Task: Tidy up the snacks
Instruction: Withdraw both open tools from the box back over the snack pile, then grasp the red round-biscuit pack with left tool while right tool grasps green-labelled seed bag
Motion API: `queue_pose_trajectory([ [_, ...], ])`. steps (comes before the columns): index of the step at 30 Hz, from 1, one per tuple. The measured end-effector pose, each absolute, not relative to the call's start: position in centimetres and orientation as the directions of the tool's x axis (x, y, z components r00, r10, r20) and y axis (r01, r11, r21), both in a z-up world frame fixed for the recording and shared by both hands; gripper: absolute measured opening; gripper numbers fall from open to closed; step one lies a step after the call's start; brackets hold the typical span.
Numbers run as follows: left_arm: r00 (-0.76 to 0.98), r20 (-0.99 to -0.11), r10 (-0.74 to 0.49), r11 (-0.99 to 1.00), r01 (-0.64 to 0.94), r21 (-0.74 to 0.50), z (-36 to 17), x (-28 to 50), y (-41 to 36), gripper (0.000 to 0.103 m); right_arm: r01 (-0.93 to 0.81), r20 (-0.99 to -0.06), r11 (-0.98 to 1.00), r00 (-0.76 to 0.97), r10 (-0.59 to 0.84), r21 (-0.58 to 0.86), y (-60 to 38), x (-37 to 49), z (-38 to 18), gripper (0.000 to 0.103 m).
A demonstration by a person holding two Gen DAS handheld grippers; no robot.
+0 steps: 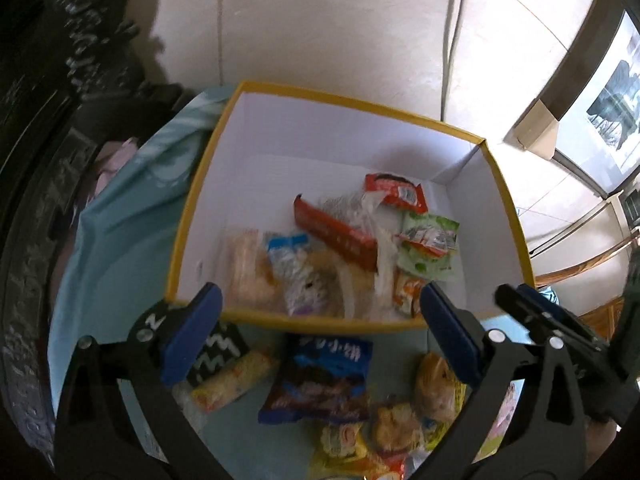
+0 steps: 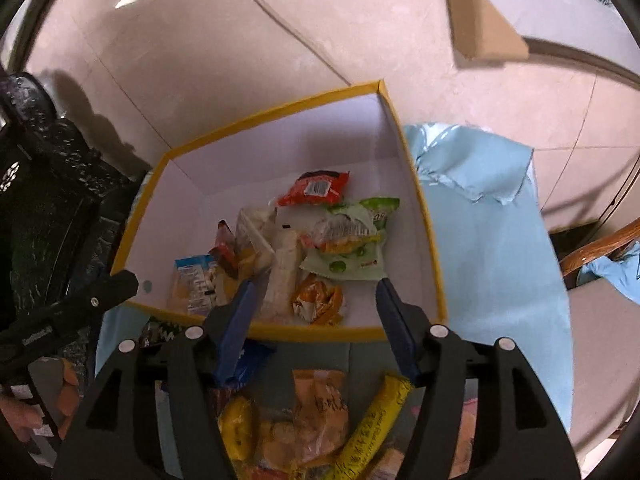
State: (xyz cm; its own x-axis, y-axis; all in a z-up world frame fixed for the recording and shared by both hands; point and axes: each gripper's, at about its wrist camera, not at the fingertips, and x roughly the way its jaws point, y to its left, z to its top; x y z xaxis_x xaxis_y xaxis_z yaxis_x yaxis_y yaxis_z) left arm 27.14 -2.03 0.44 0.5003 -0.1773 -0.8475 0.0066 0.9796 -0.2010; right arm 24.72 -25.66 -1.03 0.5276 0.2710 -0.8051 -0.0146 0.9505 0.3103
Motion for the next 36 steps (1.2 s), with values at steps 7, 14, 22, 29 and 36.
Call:
queue_pose_trajectory([
  [7, 0.492, -0.858, -0.147, 0.983, -0.022, -0.180, -0.1, 22.7, -0.7, 0.101, -0.030, -0.782, 0.947, 0.556, 0.282, 0.320, -26.8, 20.4, 0.4, 0.065],
  [14, 0.414, -0.898, -0.147, 0.983, -0.042, -0.181, -3.1, 17.5, -0.6, 0.101, -0.016, -0.820, 0.957, 0.511, 0.257, 0.290, -28.0, 14.9, -1.1, 0.068],
  [22, 0.307, -0.939, -0.153, 0.984, -0.044, -0.175, -6.7, 12.6, -1.5, 0.101, 0.077, -0.882, 0.964, 0.427, 0.199, 0.255, -30.4, 9.1, -5.3, 0.068],
  [29, 0.279, -0.949, -0.150, 0.985, -0.040, -0.168, -7.5, 10.8, -1.9, 0.101, 0.113, -0.908, 0.981, 0.407, 0.101, 0.159, -32.4, 6.5, -6.4, 0.068],
  [36, 0.270, -0.952, -0.147, 0.985, -0.046, -0.165, -7.7, 9.8, -1.8, 0.101, 0.137, -0.928, 0.980, 0.363, 0.084, 0.142, -34.0, 4.9, -7.7, 0.068],
])
